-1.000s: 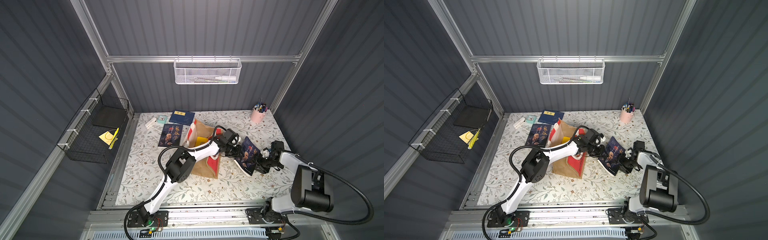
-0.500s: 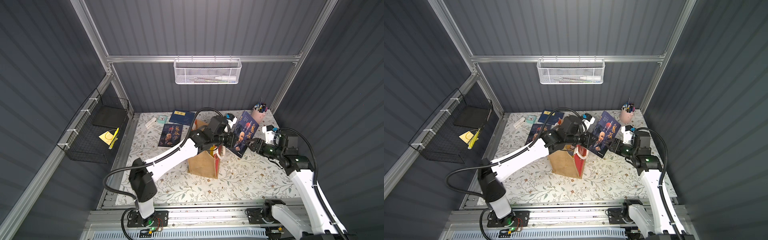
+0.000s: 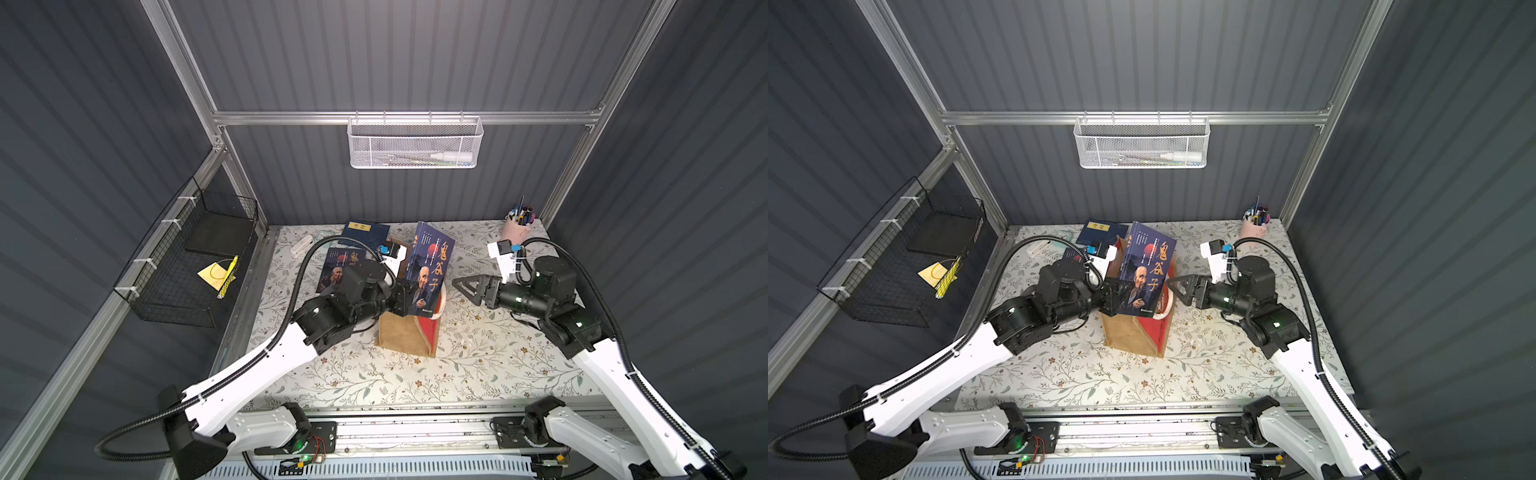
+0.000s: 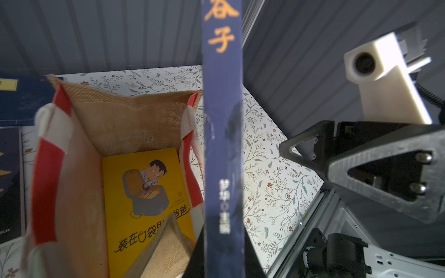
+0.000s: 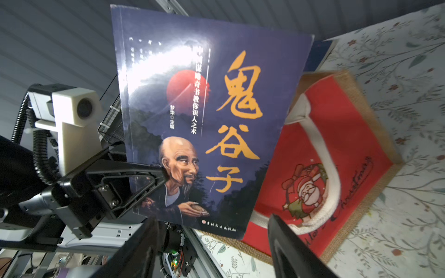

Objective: Put the books into the canvas bag
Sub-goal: Pick up the book from the center of the board.

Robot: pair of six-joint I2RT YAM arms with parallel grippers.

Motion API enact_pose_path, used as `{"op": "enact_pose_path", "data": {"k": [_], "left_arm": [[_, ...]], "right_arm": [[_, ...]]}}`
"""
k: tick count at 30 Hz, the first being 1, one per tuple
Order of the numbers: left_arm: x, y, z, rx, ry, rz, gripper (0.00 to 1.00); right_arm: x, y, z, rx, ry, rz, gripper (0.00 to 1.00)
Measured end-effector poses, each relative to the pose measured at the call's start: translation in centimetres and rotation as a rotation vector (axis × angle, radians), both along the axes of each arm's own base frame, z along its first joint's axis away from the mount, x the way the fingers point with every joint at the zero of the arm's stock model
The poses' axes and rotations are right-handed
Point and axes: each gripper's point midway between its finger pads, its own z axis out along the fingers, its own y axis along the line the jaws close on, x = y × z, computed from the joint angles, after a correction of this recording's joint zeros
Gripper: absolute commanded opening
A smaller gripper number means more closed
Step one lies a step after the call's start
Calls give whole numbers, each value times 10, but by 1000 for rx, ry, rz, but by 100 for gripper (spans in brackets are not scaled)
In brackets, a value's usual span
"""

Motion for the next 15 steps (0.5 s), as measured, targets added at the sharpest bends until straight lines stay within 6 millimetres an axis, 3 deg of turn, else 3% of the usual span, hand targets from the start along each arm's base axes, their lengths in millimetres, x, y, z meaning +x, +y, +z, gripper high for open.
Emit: {"op": "enact_pose_path", "data": {"k": [6,15], "left_arm": [[-10,20,10,-139,18,-13,0],[-29,0,43,-334,43,-163,0]], "right_arm": [[2,10,-8,13,33,35,80],[-10,20,12,124,15,112,83]]}}
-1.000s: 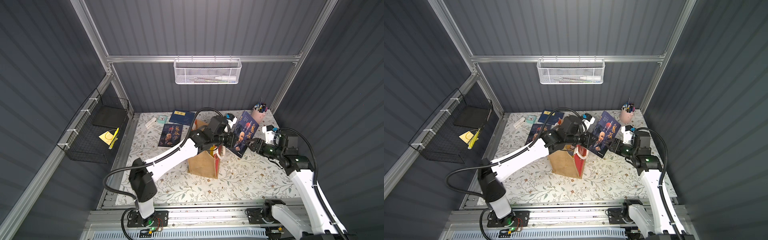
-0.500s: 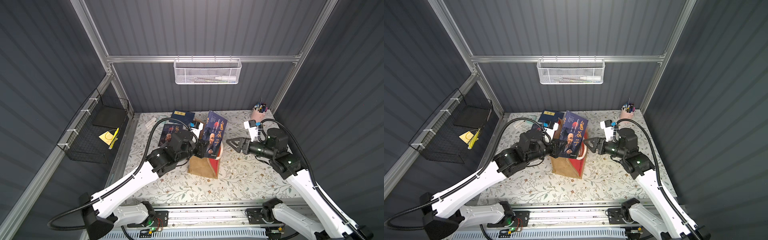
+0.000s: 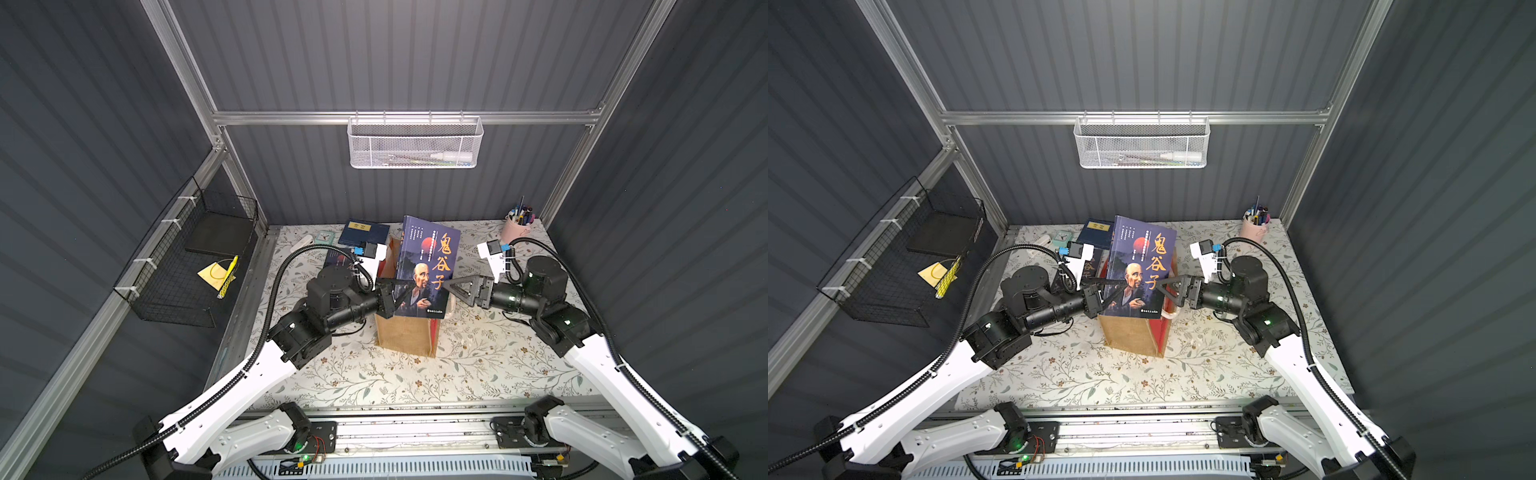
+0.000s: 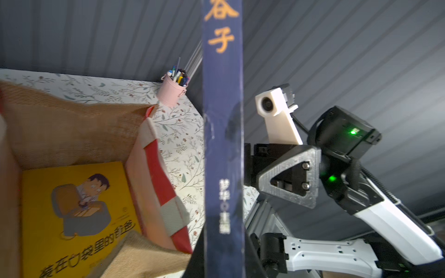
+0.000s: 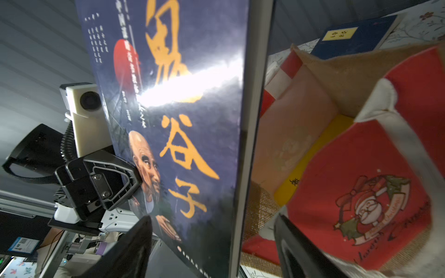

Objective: Put the books into the canvas bag
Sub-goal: Pick up the book from the center of the board.

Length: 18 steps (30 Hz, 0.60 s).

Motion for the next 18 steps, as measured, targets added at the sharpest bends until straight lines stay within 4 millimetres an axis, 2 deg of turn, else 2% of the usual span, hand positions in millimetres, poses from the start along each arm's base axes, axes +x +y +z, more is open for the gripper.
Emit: {"op": "enact_pose_path", "data": {"k": [7,9,12,16,18], "left_arm": [[-14,-10,11,-94,35,-96,0],[-16,-10,14,-111,43,-109,0],[-18,-11,18,-135,55,-122,0],[-16,-11,16,-144,84,-129,0],[-12,-10,15,-147,92,-122,0]], "right_arm": [[-7,9,7,54,36,77,84],[-9,11,12,77,38,96,81],[-13,12,25,121,30,119,66],[-16,13,37,161,26,136,34],[-16,13,39,169,31,134,26]]}}
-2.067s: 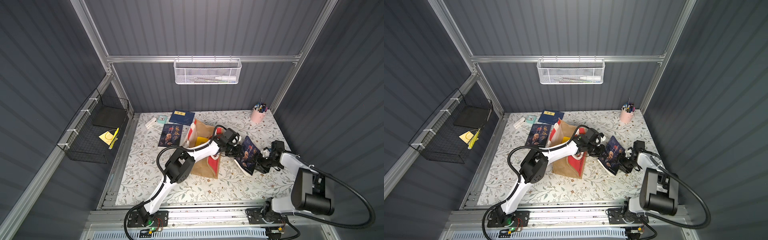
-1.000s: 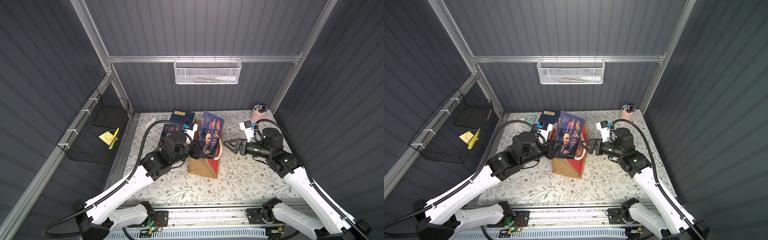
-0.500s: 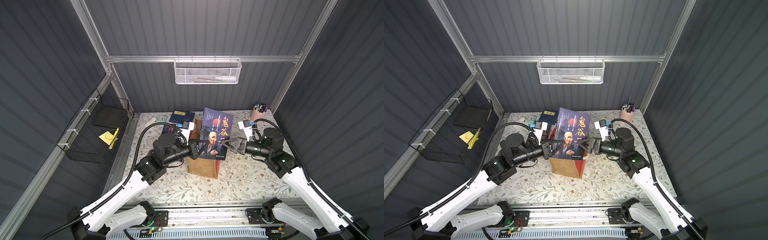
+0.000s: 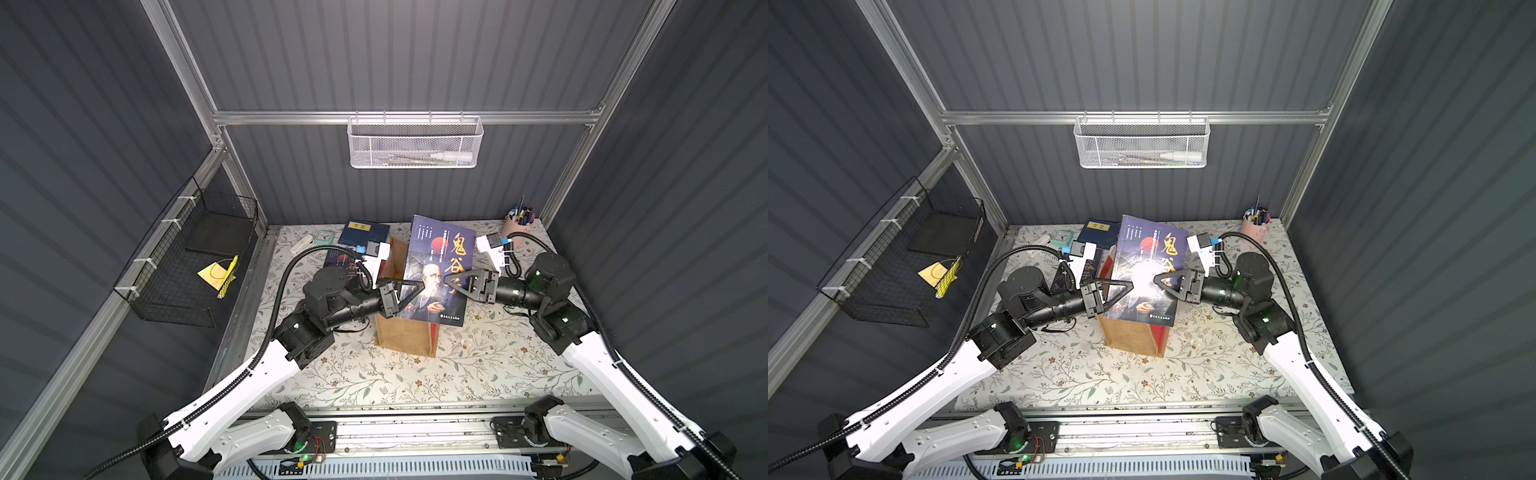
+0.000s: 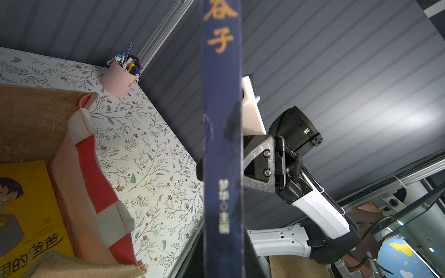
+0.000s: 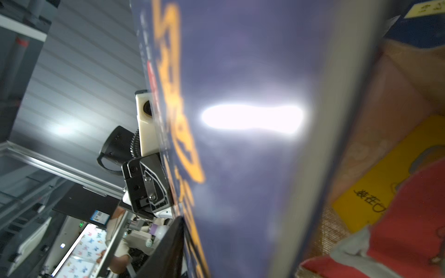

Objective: Put the books into the canvas bag
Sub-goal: Pick up the book from the center of the board.

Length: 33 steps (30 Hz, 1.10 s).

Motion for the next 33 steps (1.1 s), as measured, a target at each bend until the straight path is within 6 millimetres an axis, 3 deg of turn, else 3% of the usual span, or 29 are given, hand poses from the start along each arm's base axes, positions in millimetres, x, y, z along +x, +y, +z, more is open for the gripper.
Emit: {"op": "enact_pose_path", "data": {"k": [6,11,14,18,21,23,25,27,28,30,32,33], "left_arm": [[15,-2,-13,20,45,17,6],[17,-5,-19,30,67,-1,32],[23,-6,-24,45,82,-11,42],[35,-2,-19,47,87,-15,41],[42,4,-11,37,82,-16,27],[44,7,-8,35,84,-20,12],[44,8,-6,32,78,-28,1],[43,8,-4,30,72,-35,0],[43,8,-4,30,72,-36,0],[41,8,-4,36,72,-44,0],[41,10,-6,68,73,-32,0],[42,12,-7,85,72,-22,0]], "right_arm": [[1,-2,7,3,11,-14,5],[1,-4,5,-44,10,-23,0],[-4,-2,3,-80,-1,11,0],[-5,3,-6,-117,6,68,0],[-4,6,-14,-137,14,95,0],[-2,7,-14,-142,5,103,4],[0,8,-12,-143,-2,104,14],[1,8,-12,-145,-2,100,25],[1,8,-14,-148,5,94,44],[5,7,-16,-163,10,70,58],[11,3,-19,-191,22,23,79],[13,1,-19,-208,23,0,81]]}}
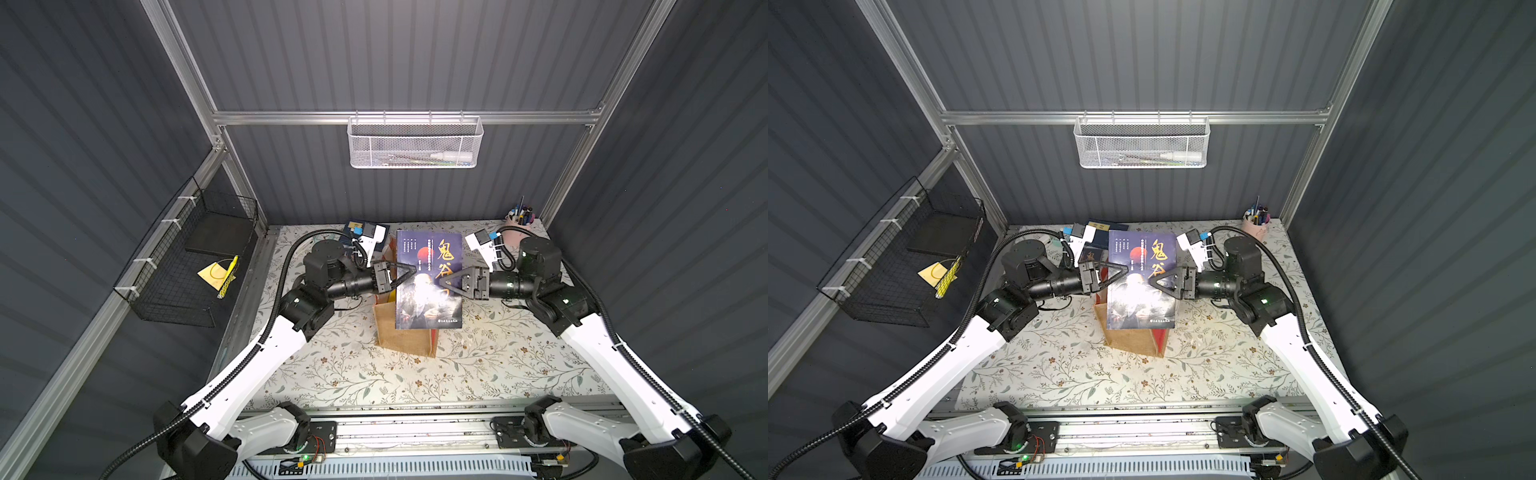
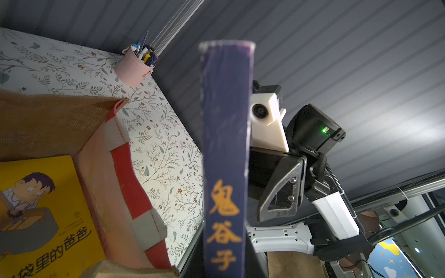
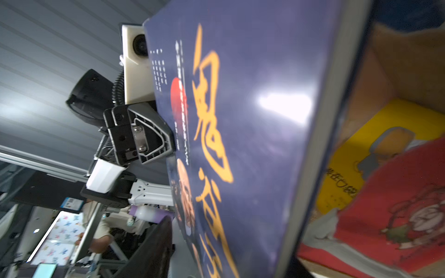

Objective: Put the books into the canvas bag
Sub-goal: Pick up the book from the center of the board, then place the book in the canvas bag.

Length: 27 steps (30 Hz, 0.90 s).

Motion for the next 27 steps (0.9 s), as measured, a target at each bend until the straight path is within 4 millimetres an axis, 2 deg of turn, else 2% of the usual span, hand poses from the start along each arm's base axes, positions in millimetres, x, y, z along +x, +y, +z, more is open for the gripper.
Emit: {"op": "enact_pose_path", "data": {"k": [3,5,9,13,18,22,27], "left_arm": [[5,10,4,79,-22,71,0],[11,24,12,133,-56,154,0],[14,57,41,207,-158,311,0],[11,92,70,242,-263,460,0],[10,120,85,278,-338,582,0],[20,118,84,309,-346,596,0],[44,93,68,342,-314,544,0]], "right_arm": [[13,-11,0,-73,4,-114,80],[22,-19,-2,-121,13,-182,75],[40,-25,-25,-216,78,-271,72],[53,-17,-57,-341,144,-310,72],[68,-8,-75,-472,150,-346,68],[72,-10,-86,-553,137,-375,61],[69,-14,-101,-591,151,-378,47]]}}
